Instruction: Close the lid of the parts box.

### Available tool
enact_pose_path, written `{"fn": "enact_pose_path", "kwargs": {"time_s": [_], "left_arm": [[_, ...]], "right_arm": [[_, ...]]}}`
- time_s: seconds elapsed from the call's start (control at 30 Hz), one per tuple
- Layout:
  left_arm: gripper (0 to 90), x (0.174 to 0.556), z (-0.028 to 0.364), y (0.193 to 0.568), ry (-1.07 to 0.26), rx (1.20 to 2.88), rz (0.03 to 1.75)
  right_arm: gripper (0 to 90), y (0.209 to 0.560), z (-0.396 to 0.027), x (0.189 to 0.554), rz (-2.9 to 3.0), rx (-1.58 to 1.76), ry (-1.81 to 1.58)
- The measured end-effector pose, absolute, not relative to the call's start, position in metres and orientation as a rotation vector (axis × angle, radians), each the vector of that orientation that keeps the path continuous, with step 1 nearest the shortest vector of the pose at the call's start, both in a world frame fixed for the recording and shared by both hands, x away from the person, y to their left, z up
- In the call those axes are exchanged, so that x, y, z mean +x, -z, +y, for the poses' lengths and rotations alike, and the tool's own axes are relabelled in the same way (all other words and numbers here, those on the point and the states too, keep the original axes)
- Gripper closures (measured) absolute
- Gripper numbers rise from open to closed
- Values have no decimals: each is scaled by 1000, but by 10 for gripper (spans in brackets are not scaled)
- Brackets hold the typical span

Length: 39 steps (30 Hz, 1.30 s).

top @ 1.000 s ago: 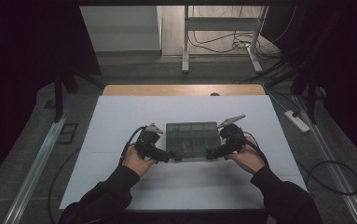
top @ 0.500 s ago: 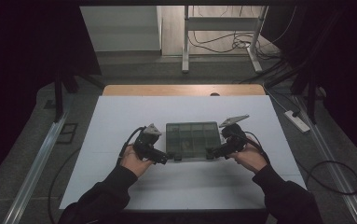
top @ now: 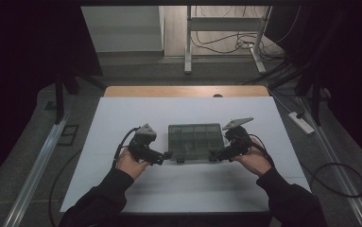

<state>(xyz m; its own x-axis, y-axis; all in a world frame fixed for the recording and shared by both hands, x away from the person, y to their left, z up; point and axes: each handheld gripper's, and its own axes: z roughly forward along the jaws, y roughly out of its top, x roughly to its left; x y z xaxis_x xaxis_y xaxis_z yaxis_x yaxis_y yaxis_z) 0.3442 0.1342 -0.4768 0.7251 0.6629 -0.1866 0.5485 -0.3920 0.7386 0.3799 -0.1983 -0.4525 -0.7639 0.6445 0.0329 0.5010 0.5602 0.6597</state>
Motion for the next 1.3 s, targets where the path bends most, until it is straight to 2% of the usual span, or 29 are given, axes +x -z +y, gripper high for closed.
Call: {"fn": "enact_pose_path", "kwargs": {"time_s": [1.3], "left_arm": [[0,322,163,466,-233,2052,918]], "right_arm": [[0,442,-222,359,2515,967,-1031]]}}
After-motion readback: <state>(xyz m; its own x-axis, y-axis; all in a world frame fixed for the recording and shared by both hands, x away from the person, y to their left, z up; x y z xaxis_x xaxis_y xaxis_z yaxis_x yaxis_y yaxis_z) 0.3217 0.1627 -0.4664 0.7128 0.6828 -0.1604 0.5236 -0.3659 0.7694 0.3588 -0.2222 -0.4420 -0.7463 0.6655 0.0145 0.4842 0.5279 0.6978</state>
